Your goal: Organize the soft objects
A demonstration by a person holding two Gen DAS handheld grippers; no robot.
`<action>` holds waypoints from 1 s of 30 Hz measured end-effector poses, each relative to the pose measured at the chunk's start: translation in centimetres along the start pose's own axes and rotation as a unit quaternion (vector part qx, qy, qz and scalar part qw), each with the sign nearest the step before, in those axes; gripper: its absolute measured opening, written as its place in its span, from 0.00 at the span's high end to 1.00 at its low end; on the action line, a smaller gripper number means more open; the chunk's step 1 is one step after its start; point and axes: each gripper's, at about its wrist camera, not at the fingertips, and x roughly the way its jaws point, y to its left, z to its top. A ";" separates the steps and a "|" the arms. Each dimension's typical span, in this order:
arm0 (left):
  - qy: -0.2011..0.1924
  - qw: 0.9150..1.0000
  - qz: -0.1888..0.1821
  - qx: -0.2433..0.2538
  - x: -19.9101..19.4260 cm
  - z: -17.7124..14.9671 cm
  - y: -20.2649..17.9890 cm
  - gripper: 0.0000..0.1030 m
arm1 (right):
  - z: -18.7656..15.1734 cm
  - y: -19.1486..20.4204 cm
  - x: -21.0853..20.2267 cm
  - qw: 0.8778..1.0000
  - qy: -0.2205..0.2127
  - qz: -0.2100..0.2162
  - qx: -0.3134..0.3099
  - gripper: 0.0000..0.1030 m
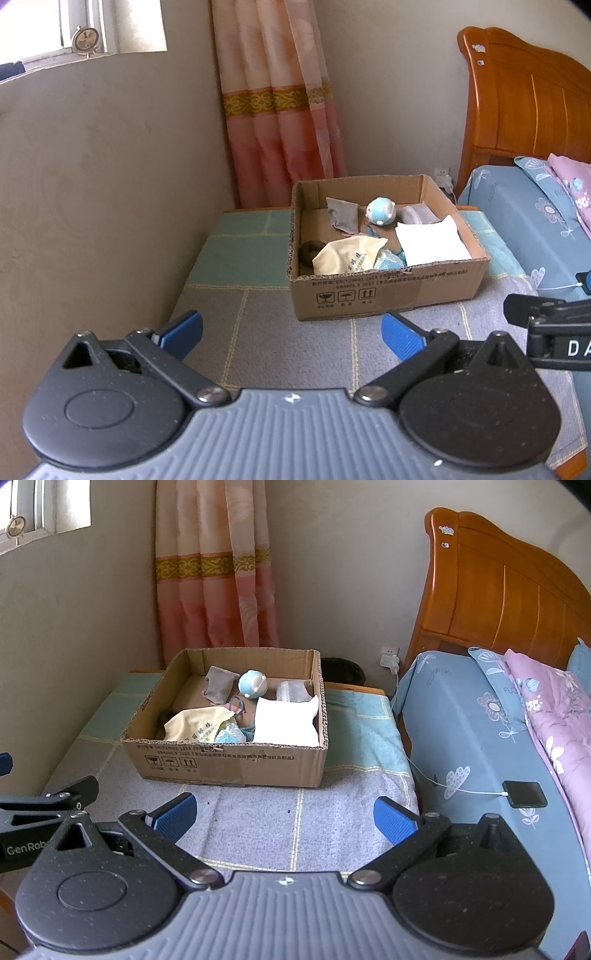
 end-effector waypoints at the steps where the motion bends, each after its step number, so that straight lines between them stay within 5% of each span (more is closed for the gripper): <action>1: 0.000 1.000 0.000 0.000 0.0 0.0 0.0 0.01 | 0.0 0.0 0.0 1.000 0.000 0.001 0.000 0.00; 30: 0.002 1.000 0.002 0.003 0.1 -0.1 -0.2 0.01 | -0.1 0.0 -0.1 1.000 -0.001 0.002 -0.001 0.00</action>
